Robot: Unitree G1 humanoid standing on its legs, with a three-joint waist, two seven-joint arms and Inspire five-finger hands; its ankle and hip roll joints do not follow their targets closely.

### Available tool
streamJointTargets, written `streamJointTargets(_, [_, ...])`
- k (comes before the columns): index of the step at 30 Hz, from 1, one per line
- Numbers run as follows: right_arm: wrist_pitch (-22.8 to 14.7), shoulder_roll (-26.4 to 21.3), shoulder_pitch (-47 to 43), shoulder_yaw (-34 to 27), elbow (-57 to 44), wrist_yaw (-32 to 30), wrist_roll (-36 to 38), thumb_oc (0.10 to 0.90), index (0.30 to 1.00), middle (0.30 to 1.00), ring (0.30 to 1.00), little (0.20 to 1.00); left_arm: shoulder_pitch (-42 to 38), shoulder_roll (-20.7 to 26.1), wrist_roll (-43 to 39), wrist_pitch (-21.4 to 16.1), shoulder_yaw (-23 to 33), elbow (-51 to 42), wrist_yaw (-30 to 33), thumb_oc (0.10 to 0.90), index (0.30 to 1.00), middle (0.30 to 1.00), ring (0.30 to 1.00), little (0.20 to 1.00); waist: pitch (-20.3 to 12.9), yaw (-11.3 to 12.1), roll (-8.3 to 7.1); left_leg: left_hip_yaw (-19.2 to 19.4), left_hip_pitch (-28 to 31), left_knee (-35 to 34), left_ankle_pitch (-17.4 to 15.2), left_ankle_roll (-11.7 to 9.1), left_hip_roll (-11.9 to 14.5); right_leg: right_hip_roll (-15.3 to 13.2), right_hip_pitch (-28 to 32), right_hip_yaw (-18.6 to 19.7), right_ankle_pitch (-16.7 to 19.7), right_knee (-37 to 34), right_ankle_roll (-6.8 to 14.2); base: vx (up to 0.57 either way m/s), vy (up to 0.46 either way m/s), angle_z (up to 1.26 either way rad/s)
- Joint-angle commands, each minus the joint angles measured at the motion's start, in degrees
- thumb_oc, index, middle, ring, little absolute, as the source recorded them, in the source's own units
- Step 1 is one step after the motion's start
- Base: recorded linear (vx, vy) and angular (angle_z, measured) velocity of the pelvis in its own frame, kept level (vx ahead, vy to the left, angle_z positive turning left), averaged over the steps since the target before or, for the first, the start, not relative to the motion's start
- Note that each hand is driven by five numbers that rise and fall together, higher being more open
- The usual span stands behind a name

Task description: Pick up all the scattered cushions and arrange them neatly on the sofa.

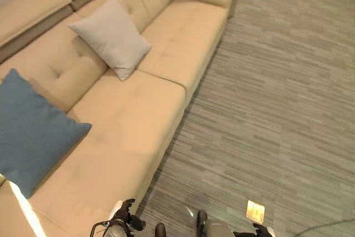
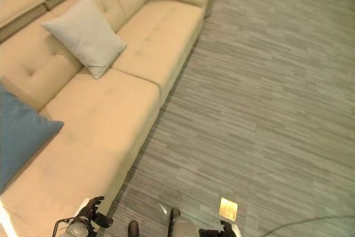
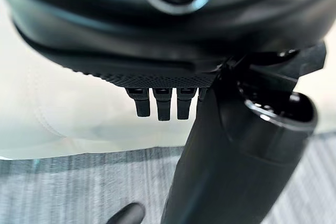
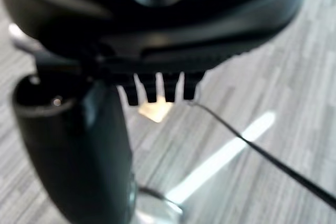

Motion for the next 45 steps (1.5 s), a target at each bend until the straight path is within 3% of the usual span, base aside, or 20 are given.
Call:
streamJointTargets(1, [-1.0, -2.4, 2.2, 1.0, -0.1, -2.1, -1.4, 0.800, 0.900, 0.900, 0.900, 0.900, -0.4, -2.1, -0.2, -1.5, 1.3, 0.9, 2.0, 0.800, 0.900, 0.900, 0.900, 0.900, -4.1, -0.9, 1.50, -8.0, -1.4, 8.3, -8.1, -0.1, -1.2, 3.0, 6.8, 1.1, 4.6, -7.3, 1.2, 0.23, -0.200, 0.09])
streamJointTargets(5, [-1.7, -2.8, 2.5, 0.5, -0.6, -2.0, -0.7, 0.800, 0.900, 0.900, 0.900, 0.900, -0.4, -3.3, -0.6, -1.6, 0.8, 1.3, 1.6, 0.800, 0.900, 0.900, 0.900, 0.900, -4.1, -1.6, 1.96, -6.3, -5.1, 19.7, -5.7, -2.7, 1.1, 4.1, 10.7, 2.1, 2.9, -8.4, -0.5, 0.16, -0.208, -0.03])
streamJointTargets(7, [-1.7, -3.5, 2.4, 0.3, -1.7, -2.8, -0.6, 0.800, 0.900, 0.900, 0.900, 0.900, -1.5, -3.2, -2.1, -2.1, -0.6, -2.1, 1.5, 0.800, 0.900, 0.900, 0.900, 0.900, -1.2, -0.3, 1.23, -6.6, -15.0, 39.1, 1.1, -3.4, 1.9, 4.6, 15.4, 3.6, 1.1, -9.4, -3.8, 0.15, -0.272, -0.11])
streamJointTargets(8, [-1.5, -3.5, 2.4, 0.5, -1.8, -3.0, -0.5, 0.800, 0.900, 0.900, 0.900, 0.900, -1.8, -3.4, -2.2, -1.9, -1.2, -2.4, 1.7, 0.800, 0.900, 0.900, 0.900, 0.900, -0.9, 0.0, 1.08, -6.3, -17.1, 39.3, 0.4, -2.9, 1.4, 4.7, 16.5, 4.1, 0.6, -9.8, -4.1, 0.19, -0.194, 0.01])
streamJointTargets(9, [-1.5, -3.6, 2.4, 0.6, -2.0, -3.3, -0.5, 0.800, 0.900, 0.900, 0.900, 0.900, -2.1, -3.5, -2.1, -1.8, -1.8, -2.7, 1.7, 0.800, 0.900, 0.900, 0.900, 0.900, -0.7, 0.2, 1.05, -6.0, -18.6, 38.5, -0.2, -2.7, 0.9, 4.7, 17.6, 4.3, 0.2, -10.4, -4.0, 0.29, -0.113, -0.04])
streamJointTargets(11, [-1.8, -3.8, 2.3, 1.1, -1.9, -4.2, -0.2, 0.800, 0.900, 0.900, 0.900, 0.900, -2.7, -4.2, -1.5, -1.3, -3.1, -2.8, 2.1, 0.800, 0.900, 0.900, 0.900, 0.900, -0.9, 0.7, 1.60, -4.8, -20.6, 28.0, -0.8, -2.1, -0.7, 5.3, 19.7, 4.7, -1.4, -11.8, -3.3, 0.35, -0.048, -0.12])
streamJointTargets(13, [-1.8, -3.9, 2.4, 2.0, -1.6, -4.8, -0.9, 0.800, 0.900, 0.900, 0.900, 0.900, -2.6, -4.6, -1.7, -1.4, -3.2, -2.2, 2.1, 0.800, 0.900, 0.900, 0.900, 0.900, -1.6, 2.1, 3.95, -7.0, -21.6, 13.7, 5.8, -3.1, -2.5, 8.3, 22.0, 6.0, -2.7, -12.6, -3.1, 0.42, 0.027, -0.25])
streamJointTargets(15, [-1.6, -3.7, 2.2, 2.4, -1.5, -4.7, -1.2, 0.800, 0.900, 0.900, 0.900, 0.900, -2.4, -5.0, -2.2, -1.4, -2.8, -1.3, 2.1, 0.800, 0.900, 0.900, 0.900, 0.900, -1.5, 2.6, 4.44, -7.9, -22.1, 10.3, 8.1, -3.7, -2.9, 9.3, 23.9, 7.6, -3.7, -12.6, -3.1, 0.42, 0.036, -0.61])
streamJointTargets(18, [-0.9, -3.5, 2.7, 2.6, -0.7, -4.2, -3.1, 0.800, 0.900, 0.900, 0.900, 0.900, -0.2, -5.8, -2.3, -0.9, -1.0, 1.8, 1.7, 0.800, 0.900, 0.900, 0.900, 0.900, -4.4, 3.4, 4.15, -8.4, -19.1, 9.6, 6.5, -1.4, -4.0, 7.7, 26.1, 9.3, -6.6, -10.0, -1.9, 0.49, 0.119, -1.04])
streamJointTargets(20, [-0.7, -3.5, 2.7, 2.6, -0.8, -3.5, -3.6, 0.800, 0.900, 0.900, 0.900, 0.900, -0.2, -5.7, -2.1, -0.7, -1.0, 1.9, 1.5, 0.800, 0.900, 0.900, 0.900, 0.900, -5.1, 3.7, 3.72, -8.4, -17.4, 9.6, 4.8, -0.1, -4.8, 6.4, 24.8, 9.8, -5.6, -3.9, -0.6, 0.37, 0.142, -0.31])
streamJointTargets(21, [-0.1, -3.8, 2.1, 2.8, -1.2, -3.1, -4.2, 0.800, 0.900, 0.900, 0.900, 0.900, -0.8, -5.0, -2.4, -0.5, -1.2, 1.0, 1.7, 0.800, 0.900, 0.900, 0.900, 0.900, -3.9, 2.8, 3.78, -8.7, -15.2, 9.7, 3.4, 1.7, -5.1, 5.1, 18.2, 10.2, 1.9, 8.6, 1.7, 0.22, 0.100, -0.01])
streamJointTargets(25, [-0.1, -4.0, 1.2, 3.2, -2.0, -3.0, -4.7, 0.800, 0.900, 0.900, 0.900, 0.900, -2.0, -4.2, -2.2, -0.7, -2.0, -0.5, 1.7, 0.800, 0.900, 0.900, 0.900, 0.900, -2.4, 1.5, 4.89, -9.2, -11.8, 8.5, 2.0, 2.8, -4.3, 3.7, 11.5, 7.2, 4.7, 17.7, 2.0, 0.16, 0.051, 0.05])
streamJointTargets(26, [-0.3, -6.7, -2.3, 2.0, -0.6, -3.3, -3.3, 0.800, 0.900, 0.900, 0.900, 0.900, -2.3, -3.8, -1.5, -0.8, -2.5, -0.8, 0.9, 0.800, 0.900, 0.900, 0.900, 0.900, -2.4, 1.7, 5.17, -10.1, -10.3, 7.8, 1.7, 2.8, -4.1, 3.5, 10.6, 5.4, 3.7, 17.5, 1.3, 0.35, -0.019, 0.31])
streamJointTargets(31, [-1.3, -6.2, -1.9, 3.3, -0.2, -1.4, -3.4, 0.800, 0.900, 0.900, 0.900, 0.900, -2.2, -4.0, -0.7, -0.9, -2.6, -1.0, 0.8, 0.800, 0.900, 0.900, 0.900, 0.900, -1.7, -0.1, 4.95, -11.7, -5.9, 6.4, -1.1, 2.7, -4.1, 6.3, 4.1, 3.8, 0.7, 9.2, 0.2, 0.26, -0.088, 0.39])
streamJointTargets(33, [-1.0, -6.4, -1.8, 3.5, 0.3, -1.0, -3.3, 0.800, 0.900, 0.900, 0.900, 0.900, -2.3, -4.2, -0.6, -0.9, -2.3, -0.2, 0.4, 0.800, 0.900, 0.900, 0.900, 0.900, -2.0, -1.1, 4.13, -13.7, -3.5, 6.0, -2.9, 2.3, -5.2, 7.5, 2.0, 5.9, 2.6, 0.7, 0.6, 0.30, -0.158, 0.06])
streamJointTargets(36, [-0.8, -6.7, -1.5, 3.5, 0.7, -0.7, -3.1, 0.800, 0.900, 0.900, 0.900, 0.900, -2.2, -4.4, -0.2, -1.0, -2.2, 0.4, 0.0, 0.800, 0.900, 0.900, 0.900, 0.900, -2.2, -1.7, 4.09, -15.5, -1.1, 5.7, -4.6, 1.9, -5.5, 8.4, 1.1, 8.3, 4.9, -4.1, 1.1, 0.33, -0.192, 0.08])
streamJointTargets(39, [-1.0, -7.0, -1.0, 3.1, 2.0, -0.2, -2.5, 0.800, 0.900, 0.900, 0.900, 0.900, -1.4, -5.3, 0.3, -1.3, -2.3, 2.0, -0.3, 0.800, 0.900, 0.900, 0.900, 0.900, -3.9, -1.6, 3.56, -16.1, 0.1, 7.6, -7.3, 0.8, -5.4, 7.7, 5.0, 8.7, 5.7, -8.6, 0.4, 0.30, -0.244, 0.54])
streamJointTargets(40, [-1.5, -6.9, -1.0, 2.1, 2.5, -0.2, -1.1, 0.800, 0.900, 0.900, 0.900, 0.900, -1.3, -5.9, 0.3, -1.2, -2.6, 2.3, -0.8, 0.800, 0.900, 0.900, 0.900, 0.900, -4.8, -1.7, 3.58, -14.5, -0.6, 11.9, -6.4, -1.4, -3.8, 7.6, 7.9, 8.1, 4.8, -9.4, -0.4, 0.27, -0.273, 0.41])
streamJointTargets(41, [-1.5, -6.9, -1.0, 2.1, 2.5, -0.2, -1.1, 0.800, 0.900, 0.900, 0.900, 0.900, -1.3, -5.9, 0.3, -1.2, -2.6, 2.3, -0.8, 0.800, 0.900, 0.900, 0.900, 0.900, -4.8, -1.7, 3.62, -14.6, -0.7, 12.1, -6.5, -1.4, -3.7, 7.6, 8.0, 8.1, 4.8, -9.4, -0.4, 0.23, -0.277, 0.43])
streamJointTargets(45, [-2.0, -7.7, -1.6, 0.8, 2.5, 0.0, 1.4, 0.800, 0.900, 0.900, 0.900, 0.900, -2.3, -5.9, -0.2, -1.3, -3.7, 0.5, -1.5, 0.800, 0.900, 0.900, 0.900, 0.900, -3.7, -1.6, 2.79, -10.2, -9.5, 29.7, 0.3, -4.1, -1.2, 6.6, 13.2, 7.5, 2.6, -10.3, -2.8, 0.12, -0.180, 0.36])
